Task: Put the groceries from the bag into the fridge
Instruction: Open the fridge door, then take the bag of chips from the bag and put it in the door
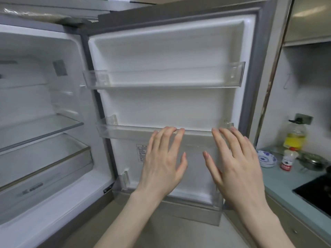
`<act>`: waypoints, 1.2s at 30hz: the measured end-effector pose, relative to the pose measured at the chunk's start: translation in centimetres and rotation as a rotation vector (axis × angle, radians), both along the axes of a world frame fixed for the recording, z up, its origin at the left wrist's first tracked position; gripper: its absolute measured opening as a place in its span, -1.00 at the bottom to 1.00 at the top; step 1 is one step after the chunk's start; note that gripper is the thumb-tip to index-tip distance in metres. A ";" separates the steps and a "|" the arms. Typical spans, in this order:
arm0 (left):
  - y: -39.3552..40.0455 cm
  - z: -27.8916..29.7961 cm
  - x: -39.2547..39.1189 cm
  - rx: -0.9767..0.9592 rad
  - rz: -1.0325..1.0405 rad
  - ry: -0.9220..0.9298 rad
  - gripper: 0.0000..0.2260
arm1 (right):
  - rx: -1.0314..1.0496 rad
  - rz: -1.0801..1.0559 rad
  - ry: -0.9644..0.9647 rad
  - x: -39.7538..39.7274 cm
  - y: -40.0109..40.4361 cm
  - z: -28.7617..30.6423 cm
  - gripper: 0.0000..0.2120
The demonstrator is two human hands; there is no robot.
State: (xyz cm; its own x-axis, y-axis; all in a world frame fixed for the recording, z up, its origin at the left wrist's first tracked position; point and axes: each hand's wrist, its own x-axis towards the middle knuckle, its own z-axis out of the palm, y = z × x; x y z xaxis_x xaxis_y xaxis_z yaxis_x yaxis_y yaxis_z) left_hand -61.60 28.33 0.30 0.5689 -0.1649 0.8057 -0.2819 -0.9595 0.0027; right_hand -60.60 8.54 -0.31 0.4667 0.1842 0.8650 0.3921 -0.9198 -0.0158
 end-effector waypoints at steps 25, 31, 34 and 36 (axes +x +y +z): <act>0.8 -1.2 -0.6 -0.012 -0.011 0.089 -0.52 | -0.045 -0.004 0.239 0.4 -2.6 -0.7 -0.35; -1.6 -3.5 -4.1 -0.057 0.036 0.119 -0.54 | -0.036 -0.006 0.214 -4.9 -6.0 -1.6 -0.35; -3.8 -4.4 -5.6 -0.070 0.025 0.161 -0.53 | -0.036 -0.050 0.233 -7.1 -8.1 -2.5 -0.35; -5.3 -5.0 -6.5 -0.064 -0.006 0.205 -0.52 | -0.035 -0.094 0.262 -8.6 -9.3 -3.3 -0.37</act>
